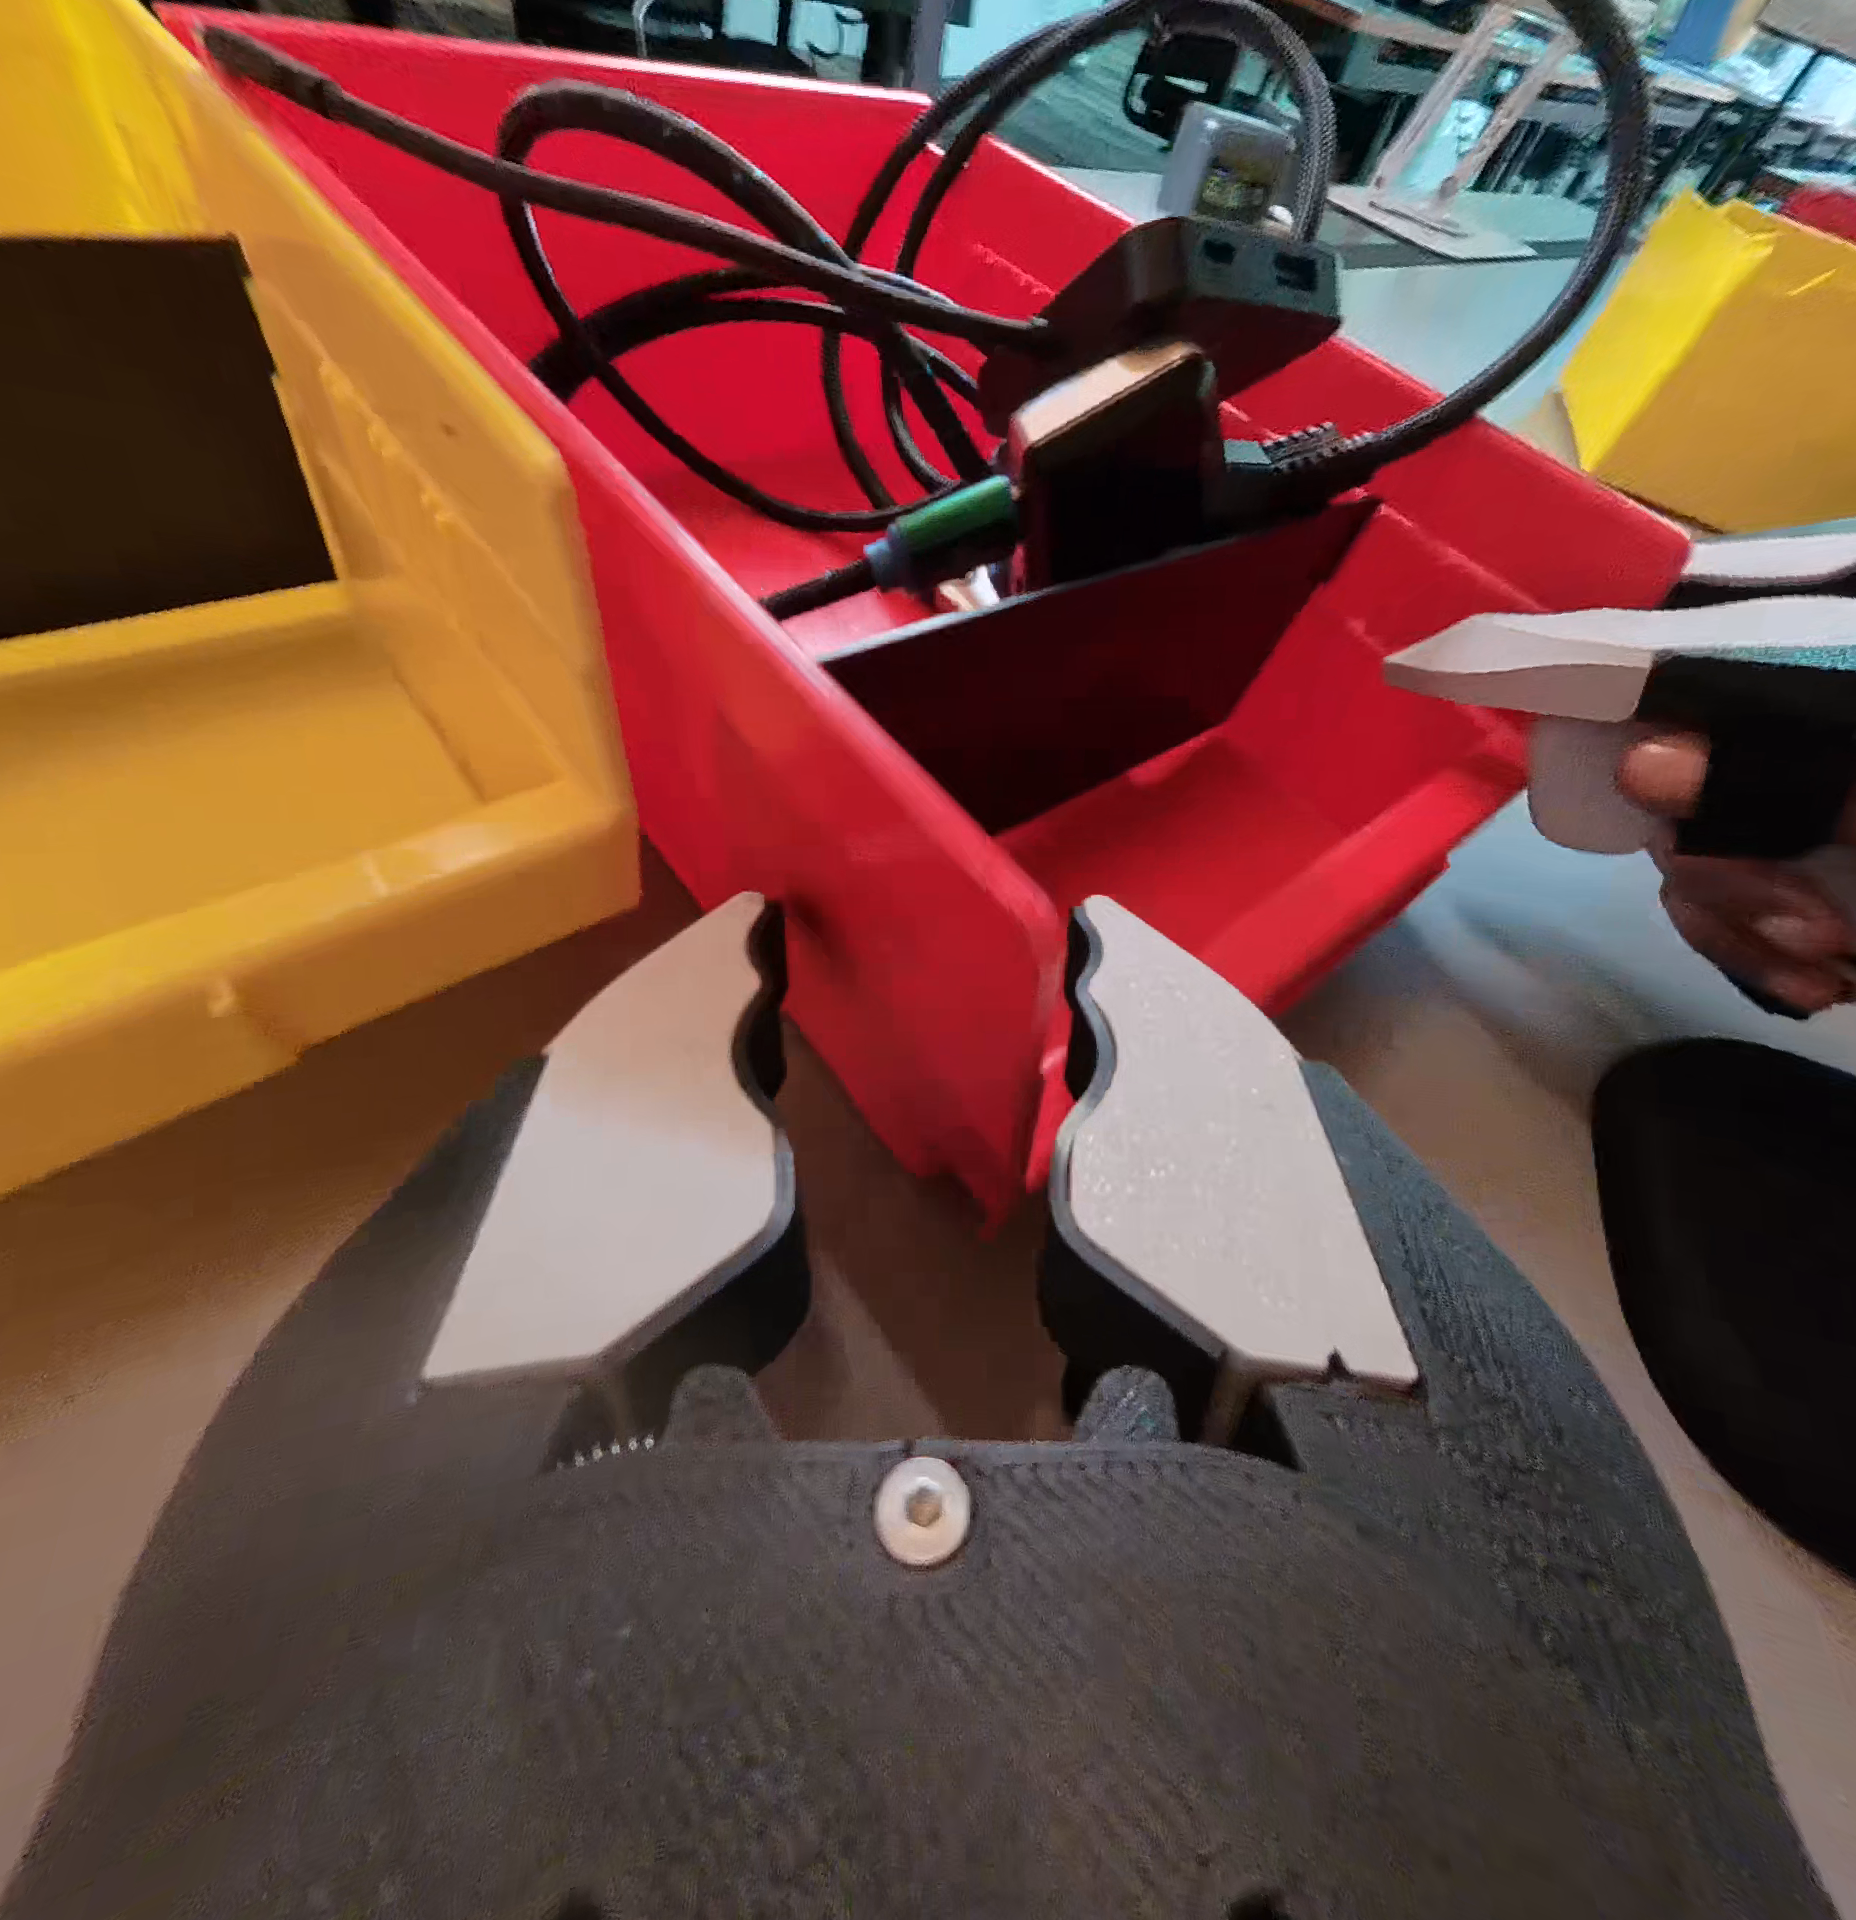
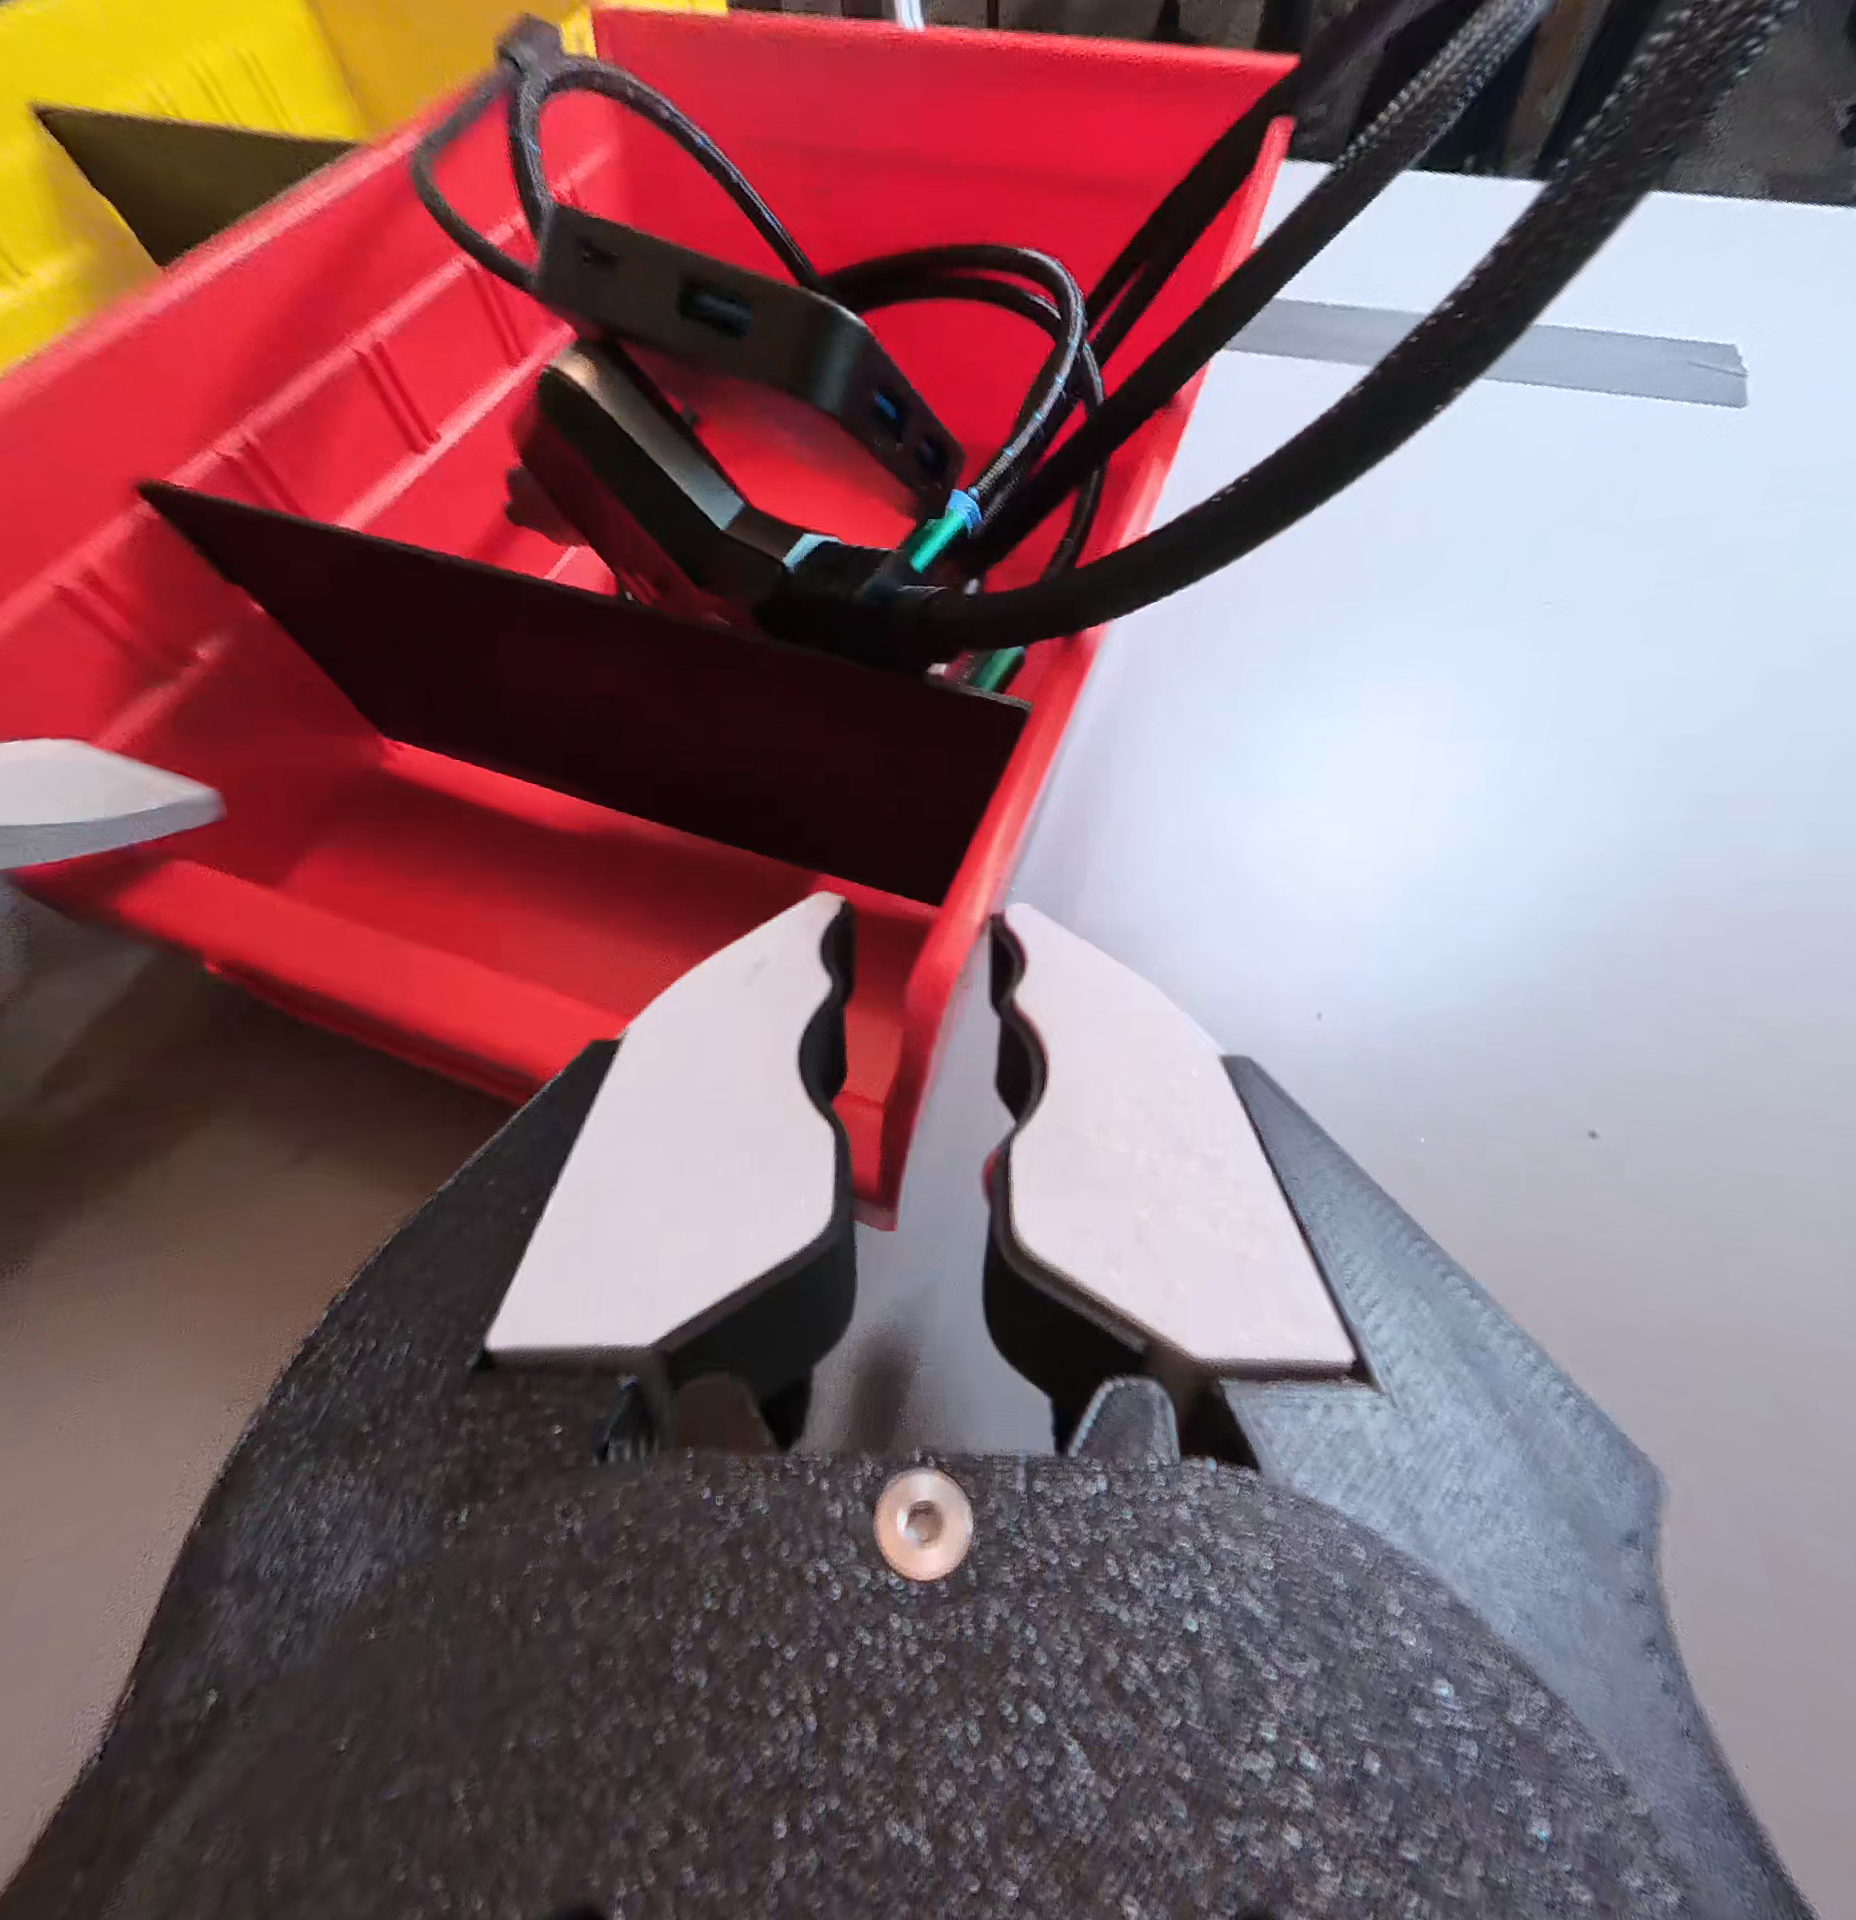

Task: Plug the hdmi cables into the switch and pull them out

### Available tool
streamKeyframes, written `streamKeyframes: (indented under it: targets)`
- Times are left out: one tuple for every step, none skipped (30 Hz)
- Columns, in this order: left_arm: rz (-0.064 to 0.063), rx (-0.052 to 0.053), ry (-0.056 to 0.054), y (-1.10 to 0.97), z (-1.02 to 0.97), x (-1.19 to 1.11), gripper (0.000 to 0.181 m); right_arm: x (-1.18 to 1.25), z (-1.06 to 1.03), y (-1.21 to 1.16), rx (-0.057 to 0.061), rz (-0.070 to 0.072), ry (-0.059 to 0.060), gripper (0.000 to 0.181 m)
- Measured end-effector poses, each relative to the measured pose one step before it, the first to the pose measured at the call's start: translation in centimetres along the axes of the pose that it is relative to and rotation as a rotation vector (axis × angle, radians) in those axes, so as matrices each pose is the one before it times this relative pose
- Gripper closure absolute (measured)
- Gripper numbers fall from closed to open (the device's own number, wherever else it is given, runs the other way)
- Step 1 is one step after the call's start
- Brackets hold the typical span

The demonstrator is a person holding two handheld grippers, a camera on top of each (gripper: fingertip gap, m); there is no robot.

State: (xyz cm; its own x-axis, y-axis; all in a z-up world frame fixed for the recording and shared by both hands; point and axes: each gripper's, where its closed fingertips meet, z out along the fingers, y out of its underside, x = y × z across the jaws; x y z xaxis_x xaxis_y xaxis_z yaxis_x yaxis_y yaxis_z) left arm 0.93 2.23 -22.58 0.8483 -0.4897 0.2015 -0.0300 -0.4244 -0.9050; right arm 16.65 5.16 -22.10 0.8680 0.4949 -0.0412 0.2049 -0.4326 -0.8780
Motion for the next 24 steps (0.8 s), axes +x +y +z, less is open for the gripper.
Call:
streamKeyframes:
  targets:
    - [-0.0054, 0.0273, -0.0178, -0.543, 0.328, -0.123, 0.126, 0.113, -0.027, -0.015, 0.0050, 0.0001, 0.0200, 0.160]
    - [-0.0272, 0.0274, -0.0212, -0.481, 0.231, -0.231, 0.127, 0.330, -0.111, -0.012, 0.0037, -0.0241, 0.0371, 0.168]
    - [-0.0238, 0.0215, -0.0153, -0.320, 0.138, -0.175, 0.131, 0.112, -0.027, 0.030, 0.0049, -0.0317, 0.0289, 0.169]
    - [-0.0155, 0.0110, -0.0122, -0.160, 0.059, -0.141, 0.135, 0.127, -0.064, -0.005, 0.0049, -0.0147, 0.0293, 0.169]
    - [-0.0101, 0.0114, -0.0043, -0.202, -0.118, -0.068, 0.140, 0.125, -0.132, 0.037, -0.0028, -0.0118, 0.0211, 0.171]
    - [-0.0007, 0.0197, -0.0028, -0.382, -0.277, -0.027, 0.147, 0.178, -0.147, 0.056, -0.0038, -0.0133, 0.0193, 0.172]
    - [0.0236, 0.0192, -0.0162, -0.415, -0.276, -0.112, 0.152, -0.009, -0.239, 0.007, 0.0008, -0.0067, 0.0069, 0.172]
    - [0.0373, 0.0084, -0.0202, -0.349, -0.173, -0.110, 0.156, -0.249, -0.343, -0.093, 0.0060, 0.0032, -0.0051, 0.172]
    - [0.0243, -0.0055, -0.0153, -0.160, -0.064, -0.158, 0.159, -0.171, -0.356, -0.040, 0.0033, -0.0135, 0.0102, 0.172]
    - [0.0046, 0.0024, -0.0039, -0.192, -0.067, -0.116, 0.161, -0.170, -0.433, -0.075, 0.0055, -0.0074, 0.0087, 0.171]
    - [-0.0058, 0.0102, 0.0031, -0.274, -0.146, -0.069, 0.164, -0.161, -0.562, -0.262, 0.0165, -0.0015, 0.0089, 0.171]
    - [-0.0036, 0.0130, 0.0061, -0.384, -0.243, 0.035, 0.166, -0.065, -0.669, -0.418, 0.0208, -0.0134, 0.0165, 0.171]
    - [0.0034, 0.0148, 0.0069, -0.493, -0.307, 0.139, 0.167, 0.065, -0.750, -0.626, 0.0270, -0.0126, 0.0218, 0.172]
    - [0.0095, 0.0170, 0.0049, -0.589, -0.348, 0.181, 0.169, 0.089, -0.720, -0.673, 0.0222, -0.0074, 0.0176, 0.173]
    - [0.0124, 0.0169, 0.0050, -0.652, -0.379, 0.215, 0.170, 0.095, -0.634, -0.675, 0.0160, 0.0003, 0.0114, 0.174]
    - [0.0097, 0.0187, 0.0049, -0.743, -0.409, 0.201, 0.170, 0.079, -0.556, -0.597, 0.0095, 0.0004, 0.0080, 0.174]
    - [0.0077, 0.0201, 0.0041, -0.793, -0.454, 0.124, 0.171, 0.000, -0.567, -0.711, 0.0176, -0.0006, 0.0067, 0.174]
    - [0.0073, 0.0210, 0.0022, -0.870, -0.520, 0.066, 0.171, -0.103, -0.578, -0.777, 0.0191, -0.0033, 0.0043, 0.174]
    - [0.0062, 0.0240, 0.0003, -0.955, -0.607, -0.006, 0.172, -0.180, -0.588, -0.894, 0.0224, -0.0084, 0.0055, 0.174]
    - [0.0071, 0.0274, -0.0034, -1.055, -0.712, -0.093, 0.172, -0.242, -0.568, -1.072, 0.0266, -0.0119, 0.0053, 0.174]
    - [0.0095, 0.0302, -0.0069, -1.168, -0.812, -0.182, 0.172, -0.316, -0.536, -1.250, 0.0301, -0.0130, 0.0023, 0.174]
    - [0.0124, 0.0316, -0.0112, -1.283, -0.943, -0.325, 0.172, -0.402, -0.455, -1.402, 0.0334, -0.0124, -0.0019, 0.174]
    - [0.0120, 0.0331, -0.0163, -1.373, -1.040, -0.514, 0.172, -0.570, -0.346, -1.550, 0.0369, -0.0097, -0.0080, 0.174]
    - [0.0141, 0.0321, -0.0207, -1.418, -1.114, -0.726, 0.172, -0.751, -0.186, -1.599, 0.0373, -0.0095, -0.0112, 0.174]
